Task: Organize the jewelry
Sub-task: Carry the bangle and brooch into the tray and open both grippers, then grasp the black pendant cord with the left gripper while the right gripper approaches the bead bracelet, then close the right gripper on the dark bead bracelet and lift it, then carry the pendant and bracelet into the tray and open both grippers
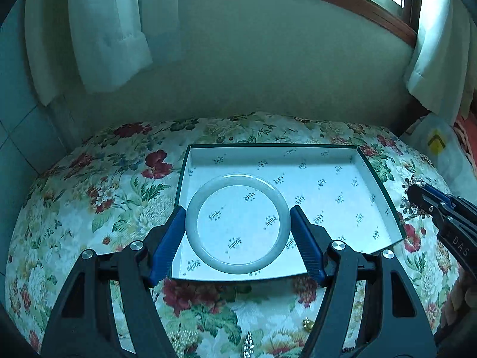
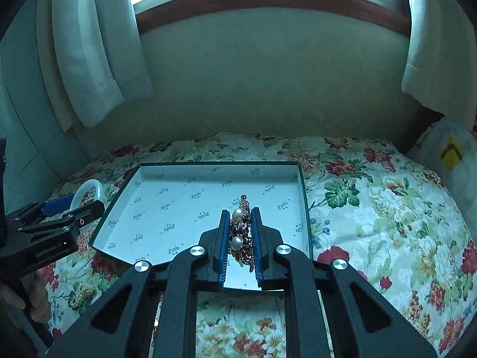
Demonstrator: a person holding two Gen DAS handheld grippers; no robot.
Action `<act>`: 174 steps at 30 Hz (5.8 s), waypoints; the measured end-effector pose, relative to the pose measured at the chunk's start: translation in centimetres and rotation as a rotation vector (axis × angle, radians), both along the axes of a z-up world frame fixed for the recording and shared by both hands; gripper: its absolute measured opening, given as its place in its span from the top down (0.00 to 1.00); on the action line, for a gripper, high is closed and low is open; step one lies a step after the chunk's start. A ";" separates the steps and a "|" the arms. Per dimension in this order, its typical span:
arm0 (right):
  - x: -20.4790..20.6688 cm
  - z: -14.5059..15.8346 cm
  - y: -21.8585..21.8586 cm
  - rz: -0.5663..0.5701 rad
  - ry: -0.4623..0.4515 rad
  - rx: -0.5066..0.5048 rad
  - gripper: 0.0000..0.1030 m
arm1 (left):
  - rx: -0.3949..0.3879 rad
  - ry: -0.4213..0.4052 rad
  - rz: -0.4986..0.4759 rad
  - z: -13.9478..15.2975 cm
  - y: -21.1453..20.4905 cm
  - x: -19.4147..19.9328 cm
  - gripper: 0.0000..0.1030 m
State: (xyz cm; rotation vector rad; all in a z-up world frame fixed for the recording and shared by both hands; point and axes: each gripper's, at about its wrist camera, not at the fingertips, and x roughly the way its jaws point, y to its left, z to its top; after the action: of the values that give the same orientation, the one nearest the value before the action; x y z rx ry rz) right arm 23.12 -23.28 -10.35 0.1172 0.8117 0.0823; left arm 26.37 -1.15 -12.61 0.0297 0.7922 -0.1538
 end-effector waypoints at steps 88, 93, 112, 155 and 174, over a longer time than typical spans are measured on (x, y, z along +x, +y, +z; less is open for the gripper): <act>-15.4 -6.2 2.6 0.061 0.304 0.077 0.50 | 0.057 0.277 -0.058 -9.1 1.7 -15.2 0.57; -15.4 -6.1 2.7 0.062 0.301 0.078 0.50 | 0.047 0.264 -0.095 -9.0 1.4 -15.4 0.80; -15.2 -6.0 5.5 0.142 0.306 0.088 0.50 | 0.037 0.243 -0.099 -7.5 2.3 -16.3 0.84; -14.9 -6.6 6.5 0.157 0.275 -0.014 0.84 | 0.024 0.227 -0.071 -6.7 3.5 -16.0 0.84; -11.1 -3.0 4.4 0.124 0.175 0.014 0.84 | 0.008 0.127 -0.131 -2.8 0.6 -11.6 0.84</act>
State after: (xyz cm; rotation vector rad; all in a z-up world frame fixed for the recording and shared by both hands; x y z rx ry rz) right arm 11.97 -18.83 -13.36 0.0881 0.9933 0.1966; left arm 14.72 -0.59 -15.40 0.0801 0.9183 -0.2792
